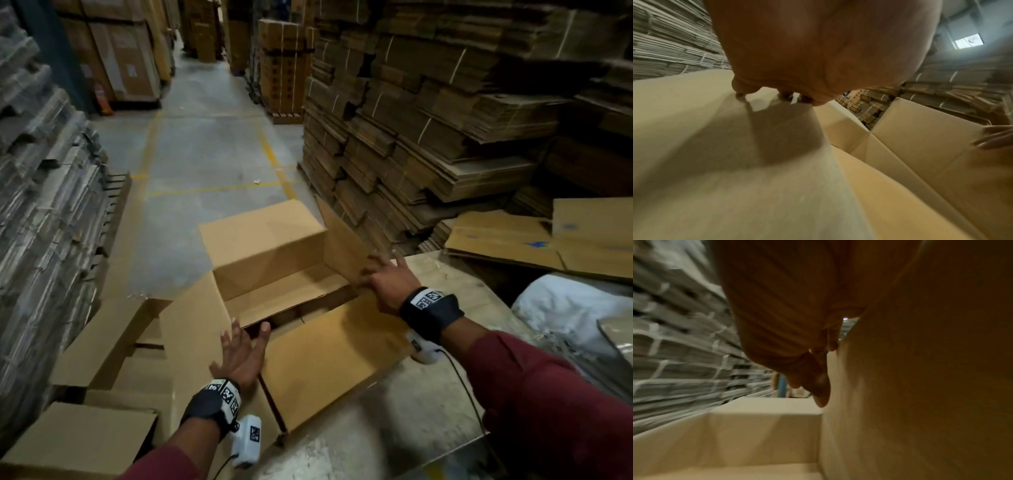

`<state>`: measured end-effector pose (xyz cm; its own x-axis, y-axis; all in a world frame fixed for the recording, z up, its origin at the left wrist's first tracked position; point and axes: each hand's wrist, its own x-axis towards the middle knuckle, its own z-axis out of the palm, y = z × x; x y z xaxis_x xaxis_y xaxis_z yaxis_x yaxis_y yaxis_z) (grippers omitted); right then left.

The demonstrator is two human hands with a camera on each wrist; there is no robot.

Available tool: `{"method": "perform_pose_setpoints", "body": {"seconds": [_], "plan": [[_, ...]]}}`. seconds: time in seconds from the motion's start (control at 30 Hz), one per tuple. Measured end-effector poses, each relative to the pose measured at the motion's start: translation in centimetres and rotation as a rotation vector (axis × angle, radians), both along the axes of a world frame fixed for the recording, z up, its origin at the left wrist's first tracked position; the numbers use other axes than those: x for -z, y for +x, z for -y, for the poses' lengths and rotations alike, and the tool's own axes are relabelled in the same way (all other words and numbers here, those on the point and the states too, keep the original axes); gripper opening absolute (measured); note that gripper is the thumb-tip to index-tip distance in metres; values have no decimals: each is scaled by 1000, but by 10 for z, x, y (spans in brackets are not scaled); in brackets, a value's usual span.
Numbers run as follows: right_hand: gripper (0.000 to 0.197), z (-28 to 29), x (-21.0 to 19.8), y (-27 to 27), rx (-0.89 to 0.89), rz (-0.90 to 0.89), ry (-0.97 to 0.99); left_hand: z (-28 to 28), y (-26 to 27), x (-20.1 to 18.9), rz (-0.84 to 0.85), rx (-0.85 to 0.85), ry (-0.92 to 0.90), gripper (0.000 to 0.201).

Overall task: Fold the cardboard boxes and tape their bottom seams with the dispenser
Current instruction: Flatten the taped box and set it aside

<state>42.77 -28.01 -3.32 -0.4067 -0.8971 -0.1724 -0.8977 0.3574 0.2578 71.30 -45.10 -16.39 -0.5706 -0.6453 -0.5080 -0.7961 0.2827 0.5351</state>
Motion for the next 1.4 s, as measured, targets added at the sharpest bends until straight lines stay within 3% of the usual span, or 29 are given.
{"method": "perform_pose_setpoints", "body": {"seconds": [0.13, 0.2, 0.3, 0.47, 0.63, 0.73, 0.8, 0.87, 0.93, 1.0, 1.23, 1.3, 1.4], "plan": [[54, -49, -33, -76, 280, -99, 16, -6, 6, 16, 45, 61, -63, 107], [53, -71, -31, -106, 413, -64, 87, -5, 3, 20, 50, 79, -86, 101], [58, -77, 4, -107, 504, 157, 95, -8, 0, 18, 28, 67, -89, 105], [98, -54, 84, -54, 716, 677, -35, -4, 5, 17, -2, 64, -75, 104], [99, -50, 104, -48, 866, 843, -228, 3, 8, 10, -40, 54, -41, 134], [100, -48, 99, -61, 791, 682, -215, 0, 7, 5, -59, 33, -37, 138], [97, -38, 97, -60, 598, 456, -204, -1, 8, 2, -76, 28, -28, 139], [90, -17, 94, -41, 361, 351, -221, -1, 9, 1, -91, 30, -9, 138], [90, 14, 95, -8, 167, 395, -186, 0, 9, -2, -98, 29, 6, 137], [94, 46, 106, 28, 96, 495, -72, 1, 12, -6, -100, 29, 24, 138], [98, 90, 124, 82, 93, 492, 235, 8, 23, -4, -136, 52, 46, 140], [93, 91, 101, 88, 64, 465, 165, 9, 23, -6, -160, 42, 60, 137], [79, 80, 48, 83, 13, 468, -80, 8, 22, -14, -224, 8, 98, 109]]}}
